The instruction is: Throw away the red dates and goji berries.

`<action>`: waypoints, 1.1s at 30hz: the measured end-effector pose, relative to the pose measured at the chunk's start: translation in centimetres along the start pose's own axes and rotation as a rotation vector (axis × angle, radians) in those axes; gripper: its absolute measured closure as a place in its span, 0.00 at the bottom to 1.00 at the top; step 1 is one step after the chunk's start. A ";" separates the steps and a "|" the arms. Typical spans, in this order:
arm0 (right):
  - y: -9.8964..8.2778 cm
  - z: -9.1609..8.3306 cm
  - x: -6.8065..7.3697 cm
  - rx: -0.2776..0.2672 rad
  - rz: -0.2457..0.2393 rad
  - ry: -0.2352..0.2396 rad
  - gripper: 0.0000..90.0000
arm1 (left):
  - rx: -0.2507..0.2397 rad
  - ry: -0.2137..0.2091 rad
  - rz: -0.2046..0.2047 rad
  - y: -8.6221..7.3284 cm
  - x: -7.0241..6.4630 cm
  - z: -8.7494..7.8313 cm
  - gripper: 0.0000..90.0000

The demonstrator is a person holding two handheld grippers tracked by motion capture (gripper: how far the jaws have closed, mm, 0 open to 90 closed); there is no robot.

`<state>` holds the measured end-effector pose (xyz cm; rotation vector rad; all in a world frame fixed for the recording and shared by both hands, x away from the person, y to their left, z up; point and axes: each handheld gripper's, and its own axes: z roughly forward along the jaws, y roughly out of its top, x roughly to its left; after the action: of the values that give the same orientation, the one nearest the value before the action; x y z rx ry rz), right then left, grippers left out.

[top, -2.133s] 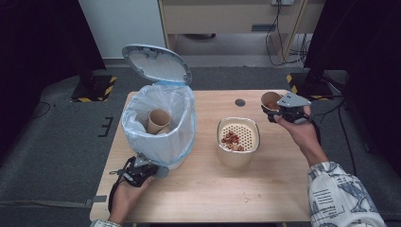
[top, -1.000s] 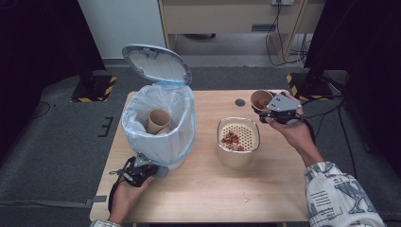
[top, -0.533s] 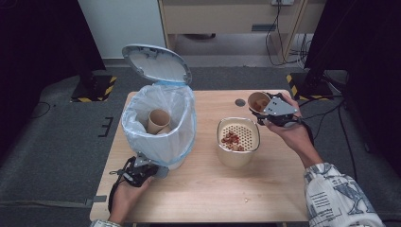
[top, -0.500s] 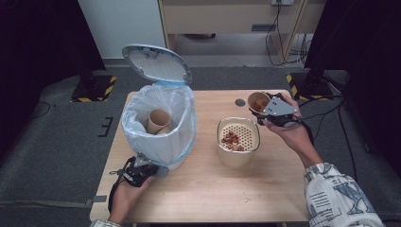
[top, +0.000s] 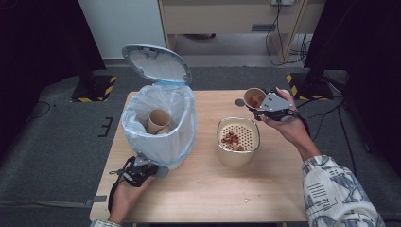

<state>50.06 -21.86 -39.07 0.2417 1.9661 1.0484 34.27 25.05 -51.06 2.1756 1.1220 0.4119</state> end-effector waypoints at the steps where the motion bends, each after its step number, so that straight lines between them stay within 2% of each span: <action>1: 0.0 0.1 -0.1 -0.001 -0.002 0.000 0.36 | -0.001 -0.001 -0.001 0.0 0.0 0.0 1.00; 7: -0.2 1.1 -0.3 -0.018 -0.014 0.024 0.36 | -0.002 -0.001 -0.004 0.0 0.0 0.0 1.00; 14: -0.8 1.9 0.3 -0.025 -0.033 0.066 0.36 | -0.002 0.000 -0.008 0.0 0.0 0.0 1.00; 17: -0.7 1.9 0.4 -0.032 -0.039 0.070 0.36 | -0.005 -0.002 -0.010 -0.1 0.0 0.0 1.00; 22: -0.3 1.7 0.9 -0.018 -0.095 0.054 0.36 | -0.003 0.001 -0.009 0.0 0.0 0.0 1.00; 26: 0.4 1.4 1.5 -0.028 -0.136 0.038 0.36 | -0.002 0.002 -0.009 0.0 0.0 0.0 1.00; 33: 1.2 0.9 2.0 -0.039 -0.189 0.047 0.36 | -0.003 0.001 -0.008 0.0 0.0 0.0 1.00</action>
<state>49.26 -19.54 -39.61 0.0090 1.9653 0.9758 34.23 25.05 -51.09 2.1676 1.1301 0.4109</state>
